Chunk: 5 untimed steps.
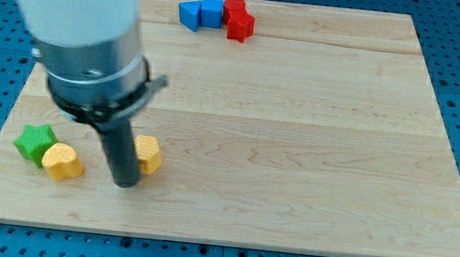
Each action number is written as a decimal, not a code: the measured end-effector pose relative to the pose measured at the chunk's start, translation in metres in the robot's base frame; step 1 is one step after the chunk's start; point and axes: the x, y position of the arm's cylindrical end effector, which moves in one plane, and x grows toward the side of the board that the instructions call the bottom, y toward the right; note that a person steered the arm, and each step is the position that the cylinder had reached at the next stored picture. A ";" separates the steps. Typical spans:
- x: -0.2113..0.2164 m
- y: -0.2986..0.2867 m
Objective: Push the yellow blocks towards the green star
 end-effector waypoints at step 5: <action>-0.002 -0.022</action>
